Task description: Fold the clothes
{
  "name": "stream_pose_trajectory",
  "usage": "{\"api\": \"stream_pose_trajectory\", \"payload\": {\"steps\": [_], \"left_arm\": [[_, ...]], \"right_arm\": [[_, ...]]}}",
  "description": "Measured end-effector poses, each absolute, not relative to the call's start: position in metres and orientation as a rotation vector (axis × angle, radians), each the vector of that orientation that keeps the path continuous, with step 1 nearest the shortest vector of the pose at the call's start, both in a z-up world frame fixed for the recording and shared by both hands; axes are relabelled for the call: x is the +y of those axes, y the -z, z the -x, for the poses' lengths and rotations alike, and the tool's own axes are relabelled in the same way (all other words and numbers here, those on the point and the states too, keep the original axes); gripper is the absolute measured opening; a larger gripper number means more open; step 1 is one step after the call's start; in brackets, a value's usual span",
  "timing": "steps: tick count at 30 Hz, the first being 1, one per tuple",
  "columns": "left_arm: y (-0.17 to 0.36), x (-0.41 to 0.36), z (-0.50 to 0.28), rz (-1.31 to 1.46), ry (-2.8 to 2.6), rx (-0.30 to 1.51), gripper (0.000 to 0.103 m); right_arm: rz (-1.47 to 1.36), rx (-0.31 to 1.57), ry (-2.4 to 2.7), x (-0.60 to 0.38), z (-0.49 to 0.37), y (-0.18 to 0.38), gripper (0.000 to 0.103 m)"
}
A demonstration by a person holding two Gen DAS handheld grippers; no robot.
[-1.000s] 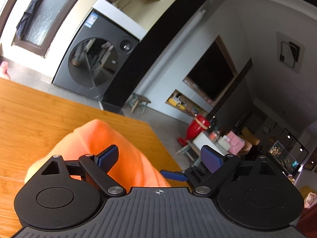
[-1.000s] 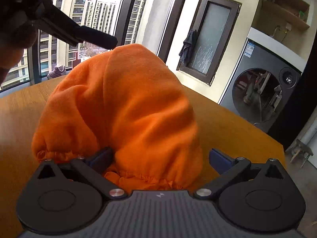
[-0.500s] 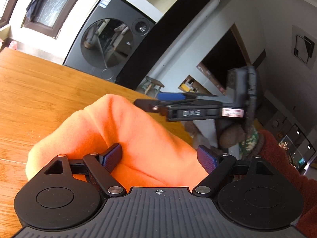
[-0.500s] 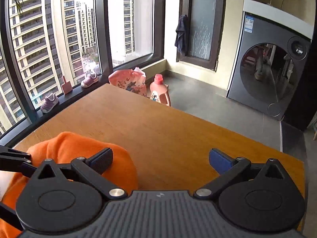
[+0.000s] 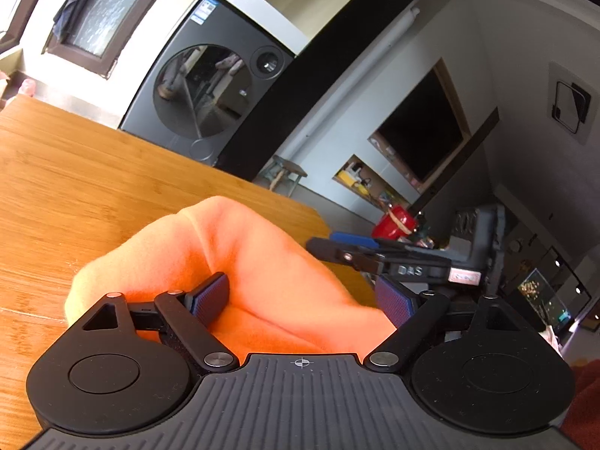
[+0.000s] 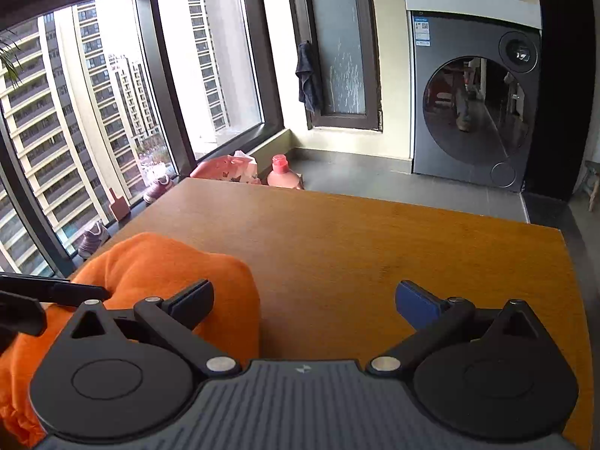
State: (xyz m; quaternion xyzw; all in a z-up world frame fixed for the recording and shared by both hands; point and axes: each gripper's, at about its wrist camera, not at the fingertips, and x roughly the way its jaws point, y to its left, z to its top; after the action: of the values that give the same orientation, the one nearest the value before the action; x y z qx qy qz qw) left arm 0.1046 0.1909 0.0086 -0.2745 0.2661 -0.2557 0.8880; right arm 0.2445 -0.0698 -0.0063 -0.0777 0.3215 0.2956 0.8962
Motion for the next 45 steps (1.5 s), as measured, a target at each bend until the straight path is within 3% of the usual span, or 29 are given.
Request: {"api": "stream_pose_trajectory", "payload": {"steps": [6,15,21,37,45], "left_arm": [[-0.027,0.184,-0.057,0.467,0.443,0.557,0.097],[-0.006,0.159,-0.041,0.438,0.396,0.694,0.096],[0.003,0.161,-0.050,0.387,0.343,0.726,0.088],[-0.009,0.238,-0.150,0.285,0.086,0.670,0.086],[-0.072,0.232,-0.150,0.328,0.201,0.462,0.093]], "right_arm": [[0.109,0.634,-0.750,-0.105,-0.191,0.003,0.103],[-0.037,0.659,-0.807,-0.132,-0.159,0.014,0.103],[0.017,0.658,-0.786,-0.114,-0.149,0.024,0.103],[0.164,0.480,-0.716,0.007,-0.220,0.023,0.103],[0.201,0.452,-0.704,0.016,-0.228,0.023,0.103]]}}
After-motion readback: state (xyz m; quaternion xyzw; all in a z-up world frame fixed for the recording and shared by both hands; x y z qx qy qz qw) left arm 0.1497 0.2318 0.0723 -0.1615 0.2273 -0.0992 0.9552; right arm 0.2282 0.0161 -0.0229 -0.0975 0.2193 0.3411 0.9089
